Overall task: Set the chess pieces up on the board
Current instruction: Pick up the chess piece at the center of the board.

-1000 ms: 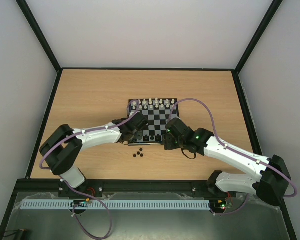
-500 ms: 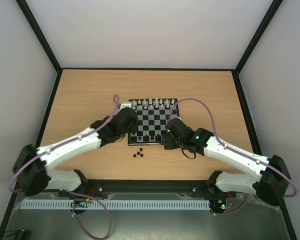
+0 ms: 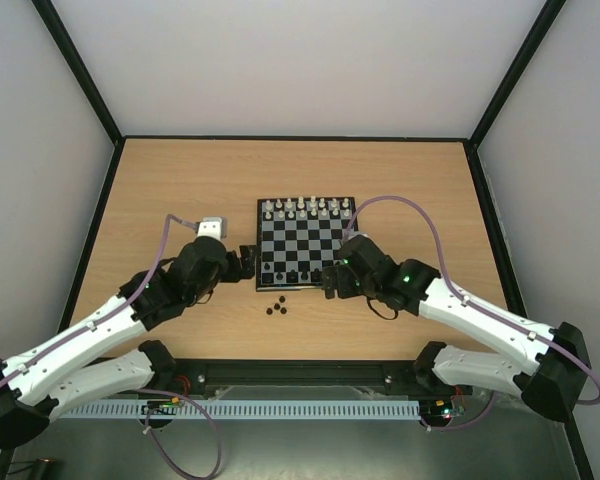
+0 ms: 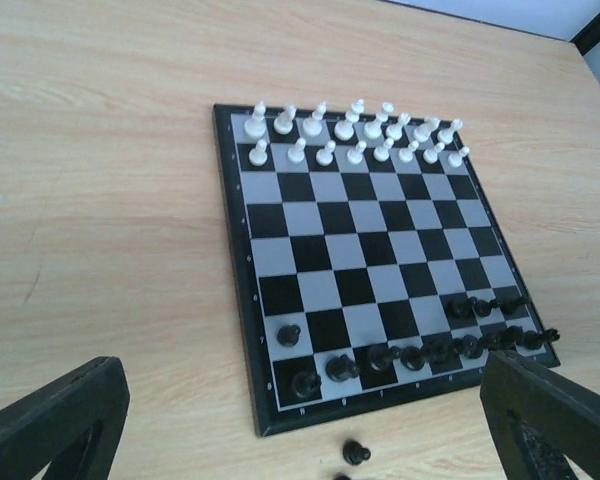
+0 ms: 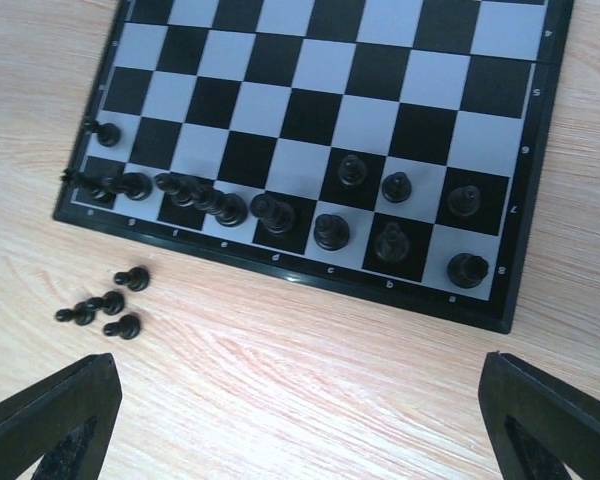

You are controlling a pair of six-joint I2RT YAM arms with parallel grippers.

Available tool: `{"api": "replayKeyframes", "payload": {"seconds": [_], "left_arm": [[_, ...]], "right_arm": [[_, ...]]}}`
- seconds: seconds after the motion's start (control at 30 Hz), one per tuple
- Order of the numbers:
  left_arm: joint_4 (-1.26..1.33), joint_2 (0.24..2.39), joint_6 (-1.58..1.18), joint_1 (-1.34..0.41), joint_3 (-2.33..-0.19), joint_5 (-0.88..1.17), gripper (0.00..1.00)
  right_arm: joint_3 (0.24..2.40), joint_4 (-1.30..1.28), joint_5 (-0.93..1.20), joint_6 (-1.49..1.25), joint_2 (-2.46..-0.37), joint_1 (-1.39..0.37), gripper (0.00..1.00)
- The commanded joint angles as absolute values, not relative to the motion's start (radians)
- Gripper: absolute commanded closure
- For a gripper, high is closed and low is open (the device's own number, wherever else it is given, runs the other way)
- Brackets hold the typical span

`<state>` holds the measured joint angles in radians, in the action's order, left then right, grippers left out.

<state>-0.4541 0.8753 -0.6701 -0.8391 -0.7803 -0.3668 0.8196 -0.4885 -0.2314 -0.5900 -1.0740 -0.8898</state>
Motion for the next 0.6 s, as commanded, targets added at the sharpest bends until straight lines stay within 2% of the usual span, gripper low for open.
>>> {"api": "replayKeyframes", "payload": {"seconds": [0.0, 0.2, 0.57], "left_arm": [[-0.489, 0.816, -0.683, -0.834, -0.744, -0.335, 0.01], [-0.484, 0.791, -0.661, -0.834, -0.73, -0.302, 0.0], [-0.379, 0.802, -0.651, -0.844, -0.67, -0.191, 0.01]], "right_arm": [[0.831, -0.508, -0.161, -0.61, -1.036, -0.891, 0.01], [0.835, -0.522, -0.07, -0.625, -1.014, -0.893, 0.01], [0.908, -0.603, -0.05, -0.666, -0.999, -0.892, 0.01]]}}
